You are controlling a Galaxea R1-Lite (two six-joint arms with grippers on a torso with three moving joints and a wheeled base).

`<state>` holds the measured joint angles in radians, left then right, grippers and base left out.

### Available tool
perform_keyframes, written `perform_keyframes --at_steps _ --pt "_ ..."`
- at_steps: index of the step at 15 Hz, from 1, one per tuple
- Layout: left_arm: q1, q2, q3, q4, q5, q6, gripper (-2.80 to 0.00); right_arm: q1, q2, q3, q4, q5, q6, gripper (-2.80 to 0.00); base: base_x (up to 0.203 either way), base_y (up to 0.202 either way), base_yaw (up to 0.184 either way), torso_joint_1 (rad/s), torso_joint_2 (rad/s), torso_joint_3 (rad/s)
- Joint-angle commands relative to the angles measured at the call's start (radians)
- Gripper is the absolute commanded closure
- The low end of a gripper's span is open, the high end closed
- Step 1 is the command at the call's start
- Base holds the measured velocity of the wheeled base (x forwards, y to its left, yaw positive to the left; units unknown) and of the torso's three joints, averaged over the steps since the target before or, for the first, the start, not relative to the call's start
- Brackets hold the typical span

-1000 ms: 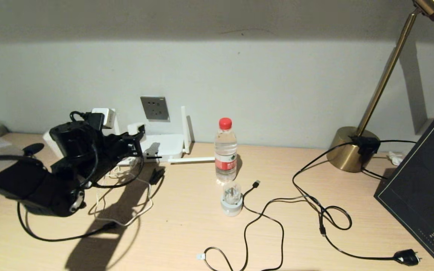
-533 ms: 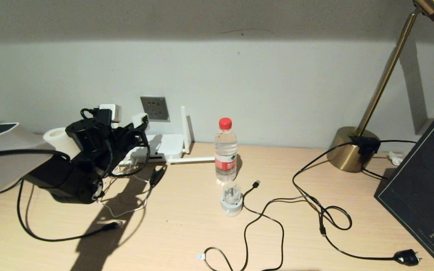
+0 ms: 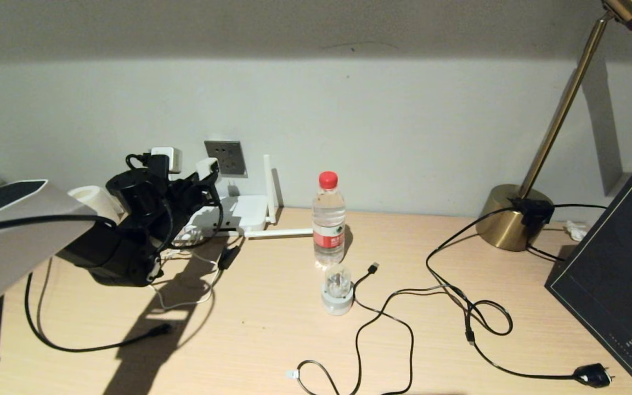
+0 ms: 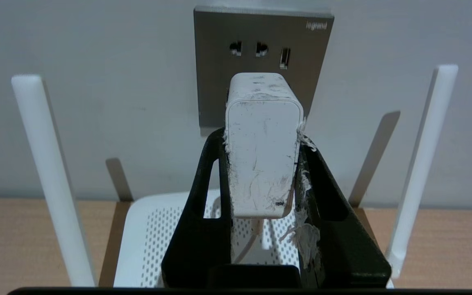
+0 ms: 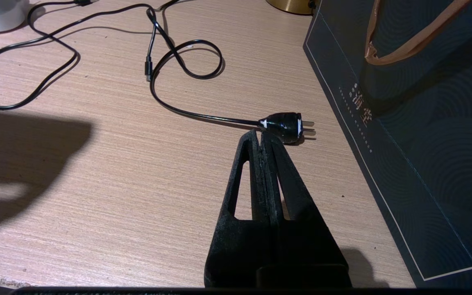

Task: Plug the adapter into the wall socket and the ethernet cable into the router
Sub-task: Align plug and socket, then plug plug into socket

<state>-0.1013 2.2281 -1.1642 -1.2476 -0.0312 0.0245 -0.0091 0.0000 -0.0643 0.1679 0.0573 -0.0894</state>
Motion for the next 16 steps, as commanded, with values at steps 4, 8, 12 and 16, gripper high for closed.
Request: perform_keyframes --at_steps 4,8,12,16 --pt "0.0 0.042 -0.071 -0.003 0.002 0.0 0.0 0.0 0.002 0.0 0.001 0.001 -0.001 0.0 0.0 0.0 0.0 0.0 0.0 0.0" --pt "0.0 0.062 -0.097 -0.009 0.002 0.0 0.0 0.0 0.002 0.0 0.001 0.001 -0.001 0.0 0.0 0.0 0.0 0.0 0.0 0.0" --pt "0.0 0.105 -0.164 -0.01 0.001 0.0 0.0 0.0 0.002 0.0 0.001 0.001 -0.001 0.0 0.0 0.0 0.0 0.0 0.0 0.0" --pt "0.0 0.141 -0.232 -0.01 0.001 -0.001 0.0 0.0 0.002 0.0 0.001 0.001 -0.001 0.0 0.0 0.0 0.0 0.0 0.0 0.0"
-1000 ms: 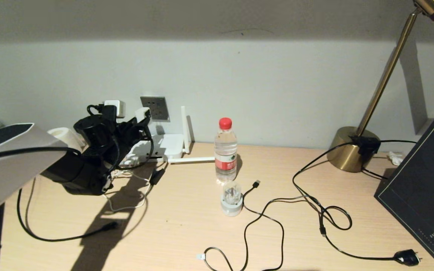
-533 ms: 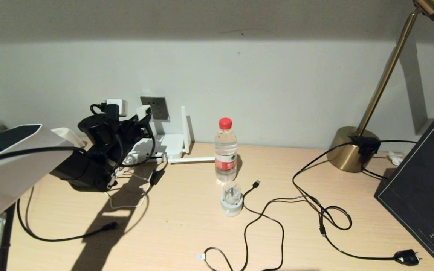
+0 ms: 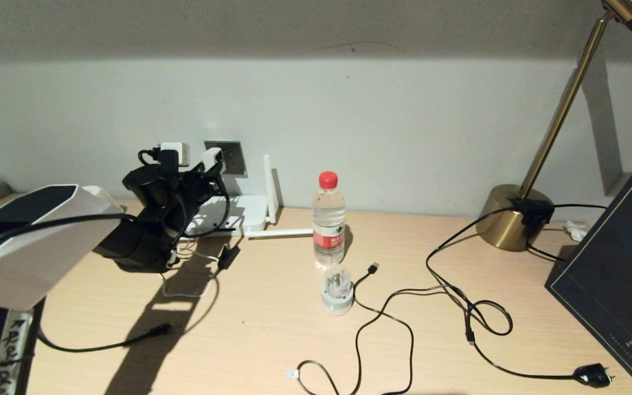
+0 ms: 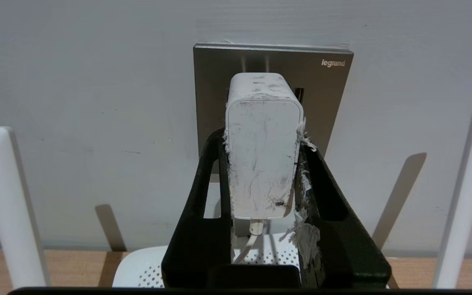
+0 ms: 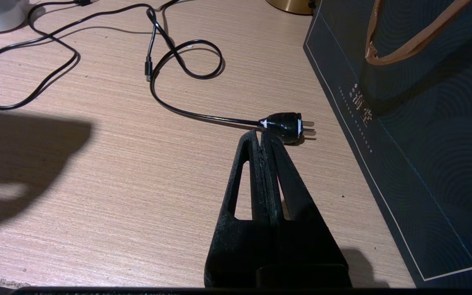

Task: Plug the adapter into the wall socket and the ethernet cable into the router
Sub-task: Plug plug into socket

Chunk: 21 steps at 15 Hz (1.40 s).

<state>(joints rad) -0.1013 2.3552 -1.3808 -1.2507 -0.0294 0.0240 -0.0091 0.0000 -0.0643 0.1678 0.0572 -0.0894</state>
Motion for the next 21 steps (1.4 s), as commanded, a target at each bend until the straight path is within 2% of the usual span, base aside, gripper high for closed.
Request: perform_keyframes --at_steps 1,7,21 --pt "0.0 0.022 -0.03 -0.007 0.0 0.0 0.0 0.0 0.002 0.0 0.001 0.001 0.0 0.0 0.0 0.0 0.0 0.0 0.0 0.0" --pt "0.002 0.04 -0.061 -0.007 -0.001 -0.003 0.0 0.0 0.002 0.0 0.001 0.001 -0.001 0.0 0.0 0.0 0.0 0.0 0.0 0.0" --pt "0.015 0.154 -0.222 0.0 -0.003 -0.012 0.0 0.0 0.002 0.0 0.001 0.001 -0.001 0.0 0.0 0.0 0.0 0.0 0.0 0.0"
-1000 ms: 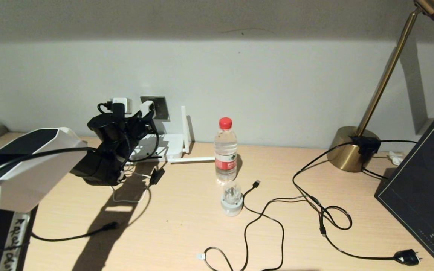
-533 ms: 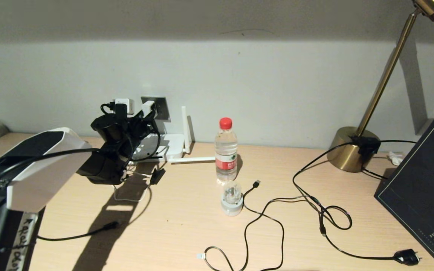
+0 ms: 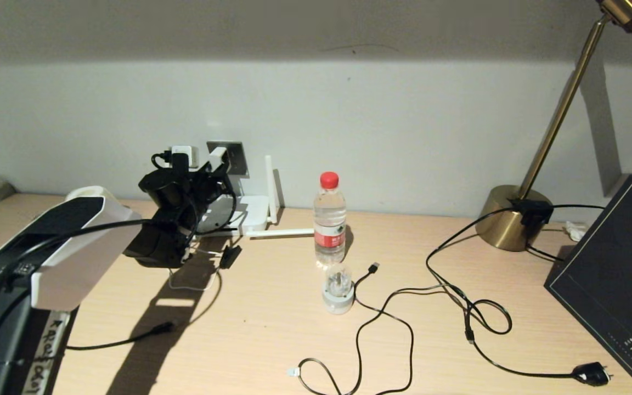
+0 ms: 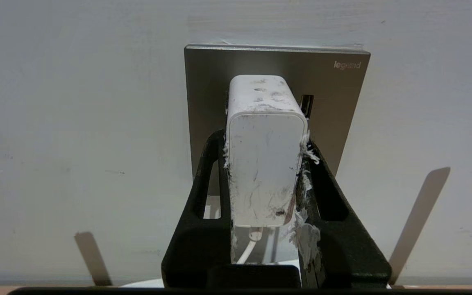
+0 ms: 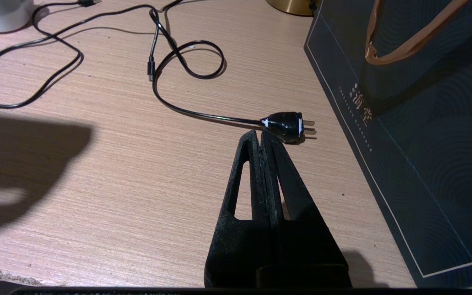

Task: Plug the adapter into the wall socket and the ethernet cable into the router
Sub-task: Plug plug into socket

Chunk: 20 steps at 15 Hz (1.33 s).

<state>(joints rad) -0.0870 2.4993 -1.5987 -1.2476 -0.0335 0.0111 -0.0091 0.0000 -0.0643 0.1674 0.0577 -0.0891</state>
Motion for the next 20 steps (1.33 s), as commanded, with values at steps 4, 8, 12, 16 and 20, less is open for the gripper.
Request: perform_keyframes --at_steps 4,8,12,16,20 --pt "0.0 0.024 -0.017 -0.003 0.001 0.001 0.0 0.0 0.002 0.0 0.001 0.001 0.0 0.0 0.0 0.0 0.0 0.0 0.0 0.0" --pt "0.001 0.027 -0.04 -0.003 0.001 0.001 0.0 0.0 0.002 0.0 0.001 0.001 -0.001 0.0 0.0 0.0 0.0 0.0 0.0 0.0" --pt "0.0 0.013 -0.038 -0.007 0.001 0.001 -2.8 0.0 0.002 0.0 0.001 0.001 -0.001 0.0 0.0 0.0 0.0 0.0 0.0 0.0" --pt "0.001 -0.011 -0.035 -0.012 0.001 0.001 -2.8 0.0 0.001 0.0 0.001 0.001 -0.001 0.0 0.0 0.0 0.0 0.008 0.0 -0.001" --pt "-0.001 -0.048 0.009 -0.026 -0.001 0.001 -2.8 0.0 0.002 0.0 0.0 0.001 -0.001 0.0 0.0 0.0 0.0 0.0 0.0 0.0"
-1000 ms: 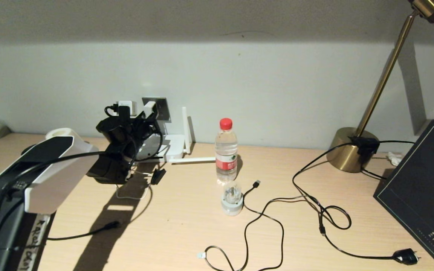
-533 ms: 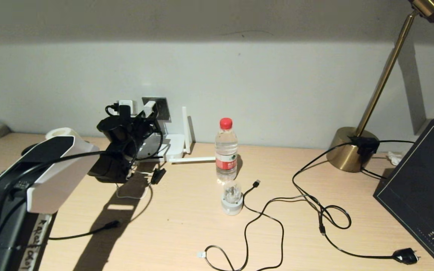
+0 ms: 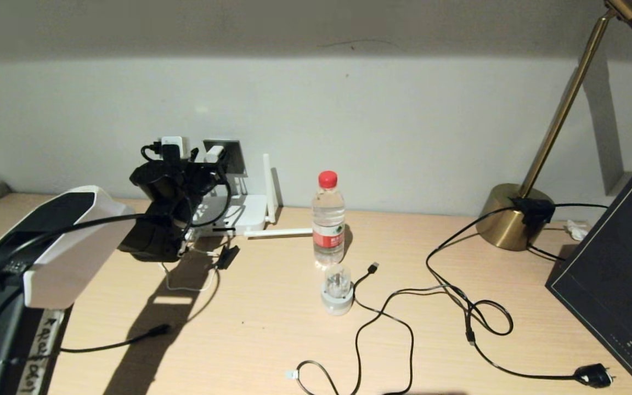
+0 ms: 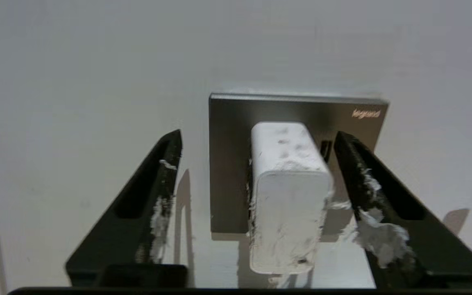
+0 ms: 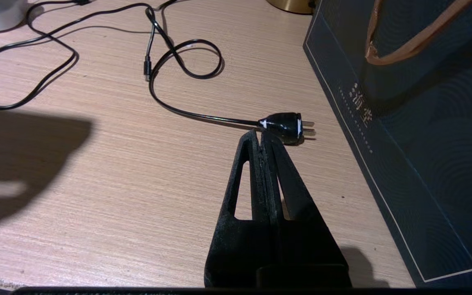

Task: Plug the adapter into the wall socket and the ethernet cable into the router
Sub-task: Plug plug into socket

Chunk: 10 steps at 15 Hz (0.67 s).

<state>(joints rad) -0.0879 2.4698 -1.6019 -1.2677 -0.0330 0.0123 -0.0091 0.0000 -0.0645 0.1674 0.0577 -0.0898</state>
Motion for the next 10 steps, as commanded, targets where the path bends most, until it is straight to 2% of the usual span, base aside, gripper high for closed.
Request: perform_keyframes --at_steps 1,5,10 --pt "-0.004 -0.034 0.056 -0.02 -0.003 0.0 -2.8 0.0 0.002 0.0 0.001 0.001 -0.001 0.0 0.0 0.0 0.0 0.0 0.0 0.0" --pt "-0.017 -0.122 0.3 -0.113 -0.008 -0.001 -2.8 0.0 0.002 0.0 0.001 0.001 -0.001 0.0 0.0 0.0 0.0 0.0 0.0 0.0" --pt "-0.02 -0.384 0.494 -0.136 -0.021 -0.01 -2.8 0.0 0.002 0.0 0.001 0.001 0.0 0.0 0.0 0.0 0.0 0.0 0.0 0.0"
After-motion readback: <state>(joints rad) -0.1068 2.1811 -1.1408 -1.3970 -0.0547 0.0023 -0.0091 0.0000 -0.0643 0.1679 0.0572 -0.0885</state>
